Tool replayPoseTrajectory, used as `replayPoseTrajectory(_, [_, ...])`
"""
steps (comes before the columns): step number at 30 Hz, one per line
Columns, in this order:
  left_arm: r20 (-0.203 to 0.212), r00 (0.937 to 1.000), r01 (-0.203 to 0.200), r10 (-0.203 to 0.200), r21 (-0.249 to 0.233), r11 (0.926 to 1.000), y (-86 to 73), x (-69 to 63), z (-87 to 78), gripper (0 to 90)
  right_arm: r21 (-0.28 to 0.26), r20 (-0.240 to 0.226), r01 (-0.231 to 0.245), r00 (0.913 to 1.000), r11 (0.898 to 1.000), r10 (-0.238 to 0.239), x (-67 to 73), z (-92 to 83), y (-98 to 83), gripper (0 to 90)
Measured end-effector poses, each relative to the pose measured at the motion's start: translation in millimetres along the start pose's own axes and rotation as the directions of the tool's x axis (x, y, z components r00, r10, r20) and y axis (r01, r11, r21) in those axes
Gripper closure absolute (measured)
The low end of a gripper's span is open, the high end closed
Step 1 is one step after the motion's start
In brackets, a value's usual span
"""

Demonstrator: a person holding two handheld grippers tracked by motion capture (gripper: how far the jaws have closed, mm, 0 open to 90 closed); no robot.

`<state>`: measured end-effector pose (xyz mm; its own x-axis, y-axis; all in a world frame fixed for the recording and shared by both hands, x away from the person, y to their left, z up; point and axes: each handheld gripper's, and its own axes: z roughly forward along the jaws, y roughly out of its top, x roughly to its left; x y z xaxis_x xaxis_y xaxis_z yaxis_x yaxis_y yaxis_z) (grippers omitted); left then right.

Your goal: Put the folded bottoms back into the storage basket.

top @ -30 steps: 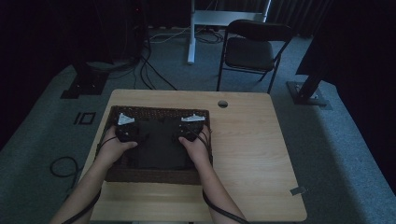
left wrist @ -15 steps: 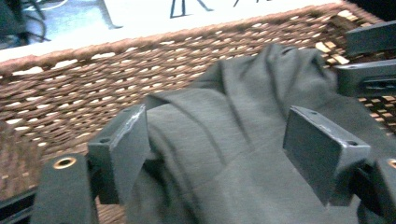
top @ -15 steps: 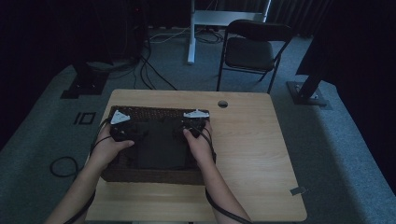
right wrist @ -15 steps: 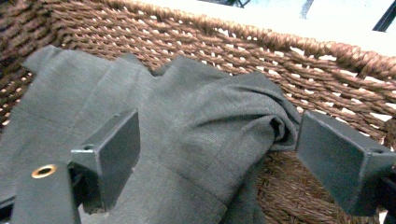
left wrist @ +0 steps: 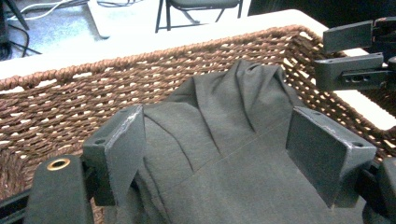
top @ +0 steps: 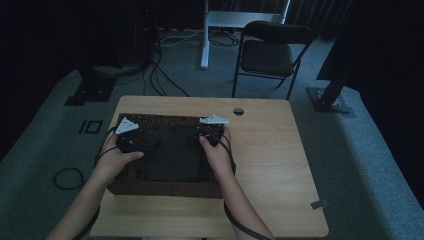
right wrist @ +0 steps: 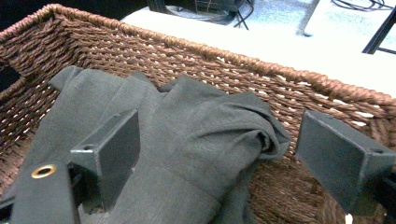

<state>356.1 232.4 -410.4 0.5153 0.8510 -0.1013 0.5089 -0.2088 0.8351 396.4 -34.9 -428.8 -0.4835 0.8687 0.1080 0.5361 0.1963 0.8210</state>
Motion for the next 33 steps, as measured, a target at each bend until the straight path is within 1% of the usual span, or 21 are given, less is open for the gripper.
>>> replayPoseTrajectory(3, [0.011, 0.9999, 0.004, -0.003, -0.006, 1.0, 1.5, -2.2, -4.0, 20.9, -0.005, 0.007, 0.003, 1.0, 1.0, -0.003, -3.9, -5.8, 0.9, 13.5])
replayPoseTrajectory(7, [0.022, 0.9998, 0.006, -0.006, -0.008, 1.0, 2.0, -5.1, -8.9, 20.6, -0.012, 0.019, -0.004, 0.9998, 1.0, 0.004, -10.1, -13.9, 2.2, 13.5])
replayPoseTrajectory(8, [0.025, 0.9997, 0.005, -0.005, -0.008, 1.0, 1.6, -6.2, -10.2, 20.4, -0.014, 0.026, 0.001, 0.9997, 1.0, -0.001, -13.8, -17.9, 2.6, 13.5])
replayPoseTrajectory(10, [0.028, 0.9996, 0.006, -0.006, -0.011, 0.9999, 0.5, -7.6, -12.0, 20.3, -0.013, 0.029, 0.0, 0.9996, 1.0, 0.0, -15.0, -19.2, 2.6, 13.4])
replayPoseTrajectory(12, [0.037, 0.9993, 0.012, -0.011, -0.014, 0.9998, -1.1, -9.8, -15.1, 20.4, -0.016, 0.036, 0.0, 0.9994, 1.0, 0.001, -19.7, -24.1, 2.6, 13.4])
replayPoseTrajectory(15, [0.04, 0.9992, 0.006, -0.005, -0.017, 0.9998, -2.0, -11.1, -17.7, 20.3, -0.019, 0.04, -0.001, 0.9992, 1.0, 0.002, -23.0, -27.4, 2.5, 13.4])
replayPoseTrajectory(16, [0.042, 0.9991, 0.011, -0.009, -0.028, 0.9996, -3.2, -12.8, -21.0, 20.3, -0.021, 0.044, -0.001, 0.999, 1.0, 0.002, -24.7, -29.4, 2.4, 13.4])
replayPoseTrajectory(17, [0.043, 0.999, 0.01, -0.008, -0.029, 0.9995, -3.8, -13.3, -22.6, 20.3, -0.024, 0.05, -0.002, 0.9987, 1.0, 0.004, -29.4, -33.5, 1.8, 13.4])
replayPoseTrajectory(20, [0.038, 0.999, 0.025, -0.023, -0.053, 0.9983, -6.8, -14.6, -28.2, 20.3, -0.019, 0.067, -0.005, 0.9977, 1.0, 0.007, -36.2, -39.4, 0.0, 13.4])
replayPoseTrajectory(22, [0.037, 0.9984, 0.046, -0.044, -0.067, 0.9967, -9.5, -15.3, -32.0, 20.3, -0.02, 0.07, -0.014, 0.9974, 1.0, 0.015, -40.7, -42.7, -1.6, 13.4])
replayPoseTrajectory(23, [0.027, 0.9984, 0.052, -0.05, -0.078, 0.9956, -10.6, -16.1, -33.8, 20.2, -0.022, 0.072, -0.018, 0.9972, 1.0, 0.019, -43.0, -44.1, -2.5, 13.4])
replayPoseTrajectory(25, [0.015, 0.9992, 0.037, -0.036, -0.086, 0.9956, -12.3, -17.1, -38.2, 20.1, -0.022, 0.075, -0.023, 0.9969, 0.999, 0.025, -47.1, -46.9, -4.1, 13.4])
replayPoseTrajectory(27, [0.015, 0.9989, 0.045, -0.044, -0.095, 0.9944, -14.1, -17.9, -42.8, 19.6, -0.026, 0.079, -0.023, 0.9966, 0.999, 0.025, -50.8, -50.4, -5.6, 13.4])
replayPoseTrajectory(30, [0.019, 0.9992, 0.037, -0.035, -0.091, 0.9951, -17.5, -21.1, -48.2, 19.6, -0.032, 0.084, -0.027, 0.996, 0.999, 0.029, -57.6, -55.9, -8.7, 13.4])
replayPoseTrajectory(32, [0.021, 0.9992, 0.035, -0.033, -0.096, 0.9947, -20.3, -23.7, -51.1, 19.6, -0.019, 0.099, -0.016, 0.9949, 1.0, 0.017, -61.8, -59.6, -11.3, 13.5])
replayPoseTrajectory(33, [0.02, 0.9993, 0.032, -0.03, -0.099, 0.9946, -21.4, -24.8, -51.8, 19.6, -0.021, 0.102, -0.016, 0.9946, 1.0, 0.018, -63.9, -61.2, -12.7, 13.5])
